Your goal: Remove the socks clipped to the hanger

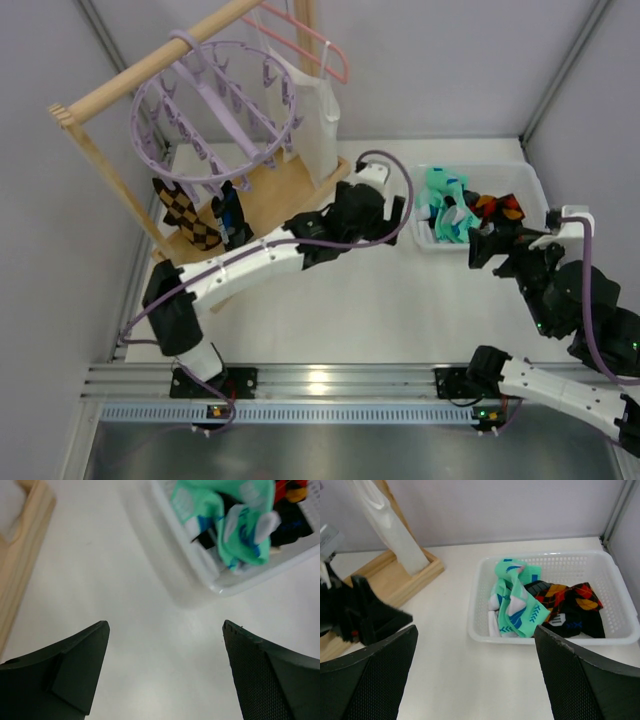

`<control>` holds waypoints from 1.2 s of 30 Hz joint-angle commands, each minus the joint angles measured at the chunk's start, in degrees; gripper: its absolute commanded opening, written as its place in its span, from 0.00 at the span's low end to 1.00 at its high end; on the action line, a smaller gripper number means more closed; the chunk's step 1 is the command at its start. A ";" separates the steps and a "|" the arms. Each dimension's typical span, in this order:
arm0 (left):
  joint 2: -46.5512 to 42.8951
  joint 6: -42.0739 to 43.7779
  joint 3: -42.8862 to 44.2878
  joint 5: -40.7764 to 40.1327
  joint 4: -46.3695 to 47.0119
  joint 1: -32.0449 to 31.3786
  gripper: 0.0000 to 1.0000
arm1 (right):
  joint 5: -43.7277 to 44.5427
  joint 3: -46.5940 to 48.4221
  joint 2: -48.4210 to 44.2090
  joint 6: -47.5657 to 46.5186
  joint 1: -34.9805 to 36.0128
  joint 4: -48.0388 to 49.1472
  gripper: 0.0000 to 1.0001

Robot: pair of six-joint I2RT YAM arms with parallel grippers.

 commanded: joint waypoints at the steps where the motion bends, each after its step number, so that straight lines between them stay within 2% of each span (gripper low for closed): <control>1: -10.69 -5.59 -12.09 -14.64 -3.27 -2.87 0.98 | -4.38 0.45 3.87 -0.51 -0.39 7.10 0.95; 2: -13.07 -8.48 -14.65 -18.49 -4.50 -3.23 0.98 | -5.18 0.10 4.67 -0.60 -0.39 7.98 0.95; 3: -18.57 -9.90 -19.46 -20.27 -6.17 -3.50 0.98 | -6.05 -0.33 5.72 -0.69 -0.39 9.29 0.96; 5: -24.05 -14.36 -25.79 -23.26 -11.61 -3.59 0.98 | -8.43 -0.78 8.53 -1.03 -0.47 10.88 0.99; 6: -29.64 -15.26 -27.75 -23.36 -13.37 -3.59 0.99 | -9.57 -1.47 9.24 -1.04 -0.47 12.89 0.99; 9: -35.75 -15.19 -32.41 -20.83 -18.74 -3.59 0.99 | -12.73 -3.06 10.83 0.19 -1.35 16.06 0.99; 12: -40.32 -13.00 -33.91 -16.09 -23.40 -3.59 0.99 | -18.79 -5.34 14.07 1.33 -3.54 20.19 0.99; 14: -43.84 -11.76 -34.53 -10.37 -26.73 -3.59 0.99 | -26.07 -7.88 18.36 1.78 -6.60 24.75 0.99; 15: -44.72 -11.50 -34.27 -8.88 -28.40 -3.59 0.99 | -33.76 -9.29 19.87 1.43 -7.76 27.64 1.00; 16: -45.34 -11.49 -33.84 -7.90 -30.25 -3.59 0.99 | -37.05 -10.52 22.84 1.08 -8.64 34.81 0.99; 18: -48.15 -12.28 -32.51 -7.63 -34.65 -3.59 0.98 | -44.42 -12.90 26.46 0.55 -9.26 41.26 0.99; 23: -58.87 -10.62 -28.49 -2.27 -34.92 -3.59 0.98 | -51.85 -13.87 40.61 0.98 -8.12 60.05 0.99; 28: -62.66 -9.03 -23.90 -8.15 -36.16 -3.59 0.98 | -52.03 -14.84 52.63 3.26 -7.86 75.72 0.99; 31: -62.40 -9.82 -21.45 -16.66 -36.33 -3.59 0.98 | -54.49 -13.00 60.89 1.79 -5.67 83.47 0.99; 34: -61.70 -12.19 -19.60 -27.29 -36.07 -3.50 0.99 | -50.99 -9.05 68.54 -0.07 0.73 87.51 0.99; 36: -60.99 -12.37 -18.10 -33.52 -36.07 -3.50 0.98 | -49.66 -5.62 72.16 0.28 2.59 89.36 0.99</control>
